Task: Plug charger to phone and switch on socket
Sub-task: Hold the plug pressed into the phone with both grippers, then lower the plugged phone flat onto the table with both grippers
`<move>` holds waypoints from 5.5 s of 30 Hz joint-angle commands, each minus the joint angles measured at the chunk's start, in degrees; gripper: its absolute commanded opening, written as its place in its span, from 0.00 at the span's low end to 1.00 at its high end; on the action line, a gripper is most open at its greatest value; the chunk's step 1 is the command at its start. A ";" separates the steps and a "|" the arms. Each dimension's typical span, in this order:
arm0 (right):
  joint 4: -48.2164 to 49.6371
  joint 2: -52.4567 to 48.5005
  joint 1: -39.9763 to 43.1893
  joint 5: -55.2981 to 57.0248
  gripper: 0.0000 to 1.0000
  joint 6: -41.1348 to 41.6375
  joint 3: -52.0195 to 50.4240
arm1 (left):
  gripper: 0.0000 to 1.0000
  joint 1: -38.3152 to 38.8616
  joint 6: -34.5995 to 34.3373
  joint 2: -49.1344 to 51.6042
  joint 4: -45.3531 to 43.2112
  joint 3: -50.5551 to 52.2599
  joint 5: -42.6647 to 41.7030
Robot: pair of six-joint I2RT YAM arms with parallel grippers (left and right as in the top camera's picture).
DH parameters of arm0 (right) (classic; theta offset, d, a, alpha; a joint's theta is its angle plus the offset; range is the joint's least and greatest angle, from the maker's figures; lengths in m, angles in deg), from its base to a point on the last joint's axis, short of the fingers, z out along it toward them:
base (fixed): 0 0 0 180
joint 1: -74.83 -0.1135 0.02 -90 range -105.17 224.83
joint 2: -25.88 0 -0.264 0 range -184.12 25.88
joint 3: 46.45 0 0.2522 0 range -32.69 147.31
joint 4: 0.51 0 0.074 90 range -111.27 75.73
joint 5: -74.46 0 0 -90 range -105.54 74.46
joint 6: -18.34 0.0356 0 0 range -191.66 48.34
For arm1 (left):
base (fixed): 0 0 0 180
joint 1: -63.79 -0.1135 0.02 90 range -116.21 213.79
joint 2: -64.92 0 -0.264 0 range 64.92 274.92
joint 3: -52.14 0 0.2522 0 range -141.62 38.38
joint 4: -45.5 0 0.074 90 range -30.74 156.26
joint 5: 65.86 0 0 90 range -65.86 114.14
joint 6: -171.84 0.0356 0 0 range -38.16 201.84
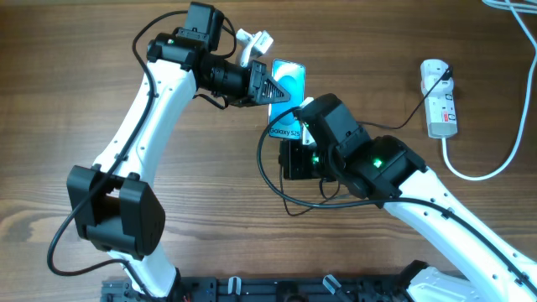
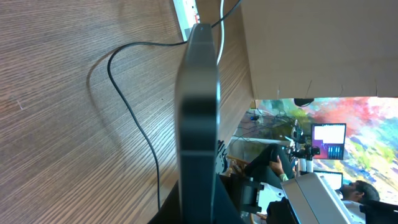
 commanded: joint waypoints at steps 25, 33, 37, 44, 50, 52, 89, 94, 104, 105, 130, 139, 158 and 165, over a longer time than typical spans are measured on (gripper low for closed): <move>2.51 0.22 0.90 -0.07 0.05 0.37 1.42 | 0.04 -0.04 2.36 -1.64 0.52 -0.81 -2.36; 2.47 0.24 0.96 1.33 0.05 0.09 2.49 | 0.04 -0.04 3.23 -1.64 1.42 -0.81 -2.38; 2.51 0.22 1.49 1.66 0.05 -0.28 2.54 | 0.04 -0.04 2.99 -1.64 1.81 -0.81 -2.43; 3.85 0.22 1.55 1.95 0.04 -2.78 2.54 | 0.04 -0.04 2.60 -1.64 3.58 -0.81 -2.43; 5.49 0.22 1.53 4.57 0.05 -5.84 2.54 | 0.04 -0.04 2.60 -1.64 4.13 -0.81 -2.43; 5.44 0.22 1.53 5.79 0.04 -5.79 2.54 | 0.04 -0.04 2.62 -1.64 4.37 -0.81 -2.43; 7.34 1.84 1.60 7.21 0.75 -7.54 2.56 | 0.04 -0.26 3.04 -1.64 4.96 -0.81 -0.04; 2.75 5.11 1.64 7.98 0.99 -3.17 2.56 | 0.04 -1.03 2.99 -1.62 5.42 -0.81 6.08; -7.91 8.20 3.93 14.78 1.00 7.76 2.54 | 0.04 -0.26 1.05 -1.16 8.98 -0.81 16.41; -8.17 8.02 3.93 14.78 1.00 7.78 2.54 | 0.04 0.00 0.35 -0.92 9.05 -0.81 17.33; -10.88 -0.17 3.93 8.00 1.00 9.38 2.47 | 0.04 3.04 -13.31 11.30 3.50 -0.81 32.17; -11.10 -0.28 3.87 6.91 1.00 9.25 2.47 | 0.04 3.02 -10.71 14.19 -0.72 -0.81 23.47; -11.21 -0.28 3.87 5.66 1.00 9.25 2.47 | 0.04 3.02 -8.70 20.44 -3.56 -0.81 23.78; -11.23 -0.28 3.87 5.66 1.00 9.25 2.47 | 0.05 2.95 -8.72 23.04 -5.29 -0.81 25.27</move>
